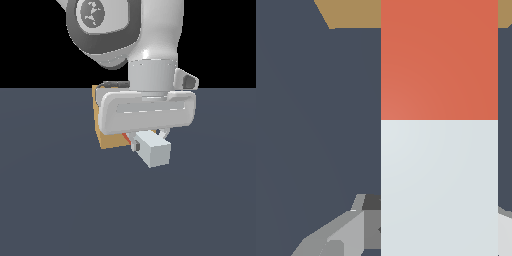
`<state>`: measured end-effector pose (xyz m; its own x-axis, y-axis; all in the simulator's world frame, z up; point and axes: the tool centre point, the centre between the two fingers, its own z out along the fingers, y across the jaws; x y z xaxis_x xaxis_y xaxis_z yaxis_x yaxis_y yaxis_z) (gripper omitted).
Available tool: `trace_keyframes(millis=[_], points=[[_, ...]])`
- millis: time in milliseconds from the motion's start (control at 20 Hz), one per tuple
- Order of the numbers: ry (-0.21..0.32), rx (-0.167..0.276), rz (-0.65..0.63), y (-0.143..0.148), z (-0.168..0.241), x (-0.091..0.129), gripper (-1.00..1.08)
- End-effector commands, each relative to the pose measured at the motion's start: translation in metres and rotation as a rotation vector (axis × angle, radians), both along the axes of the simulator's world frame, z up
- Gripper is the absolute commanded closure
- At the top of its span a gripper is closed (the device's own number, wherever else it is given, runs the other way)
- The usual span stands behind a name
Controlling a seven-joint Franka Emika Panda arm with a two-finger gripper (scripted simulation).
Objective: Insert the peg into the horizontal hole in a box.
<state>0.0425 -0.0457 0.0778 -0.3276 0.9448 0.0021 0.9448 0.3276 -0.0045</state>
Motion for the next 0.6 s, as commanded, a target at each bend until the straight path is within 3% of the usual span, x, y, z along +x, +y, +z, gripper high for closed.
trace_keyframes(millis=[0,550], points=[[-0.007,-0.001,-0.001,-0.001,0.004,0.003,1.08],[-0.004,0.0,-0.001,0.017,0.002,-0.005,1.08]])
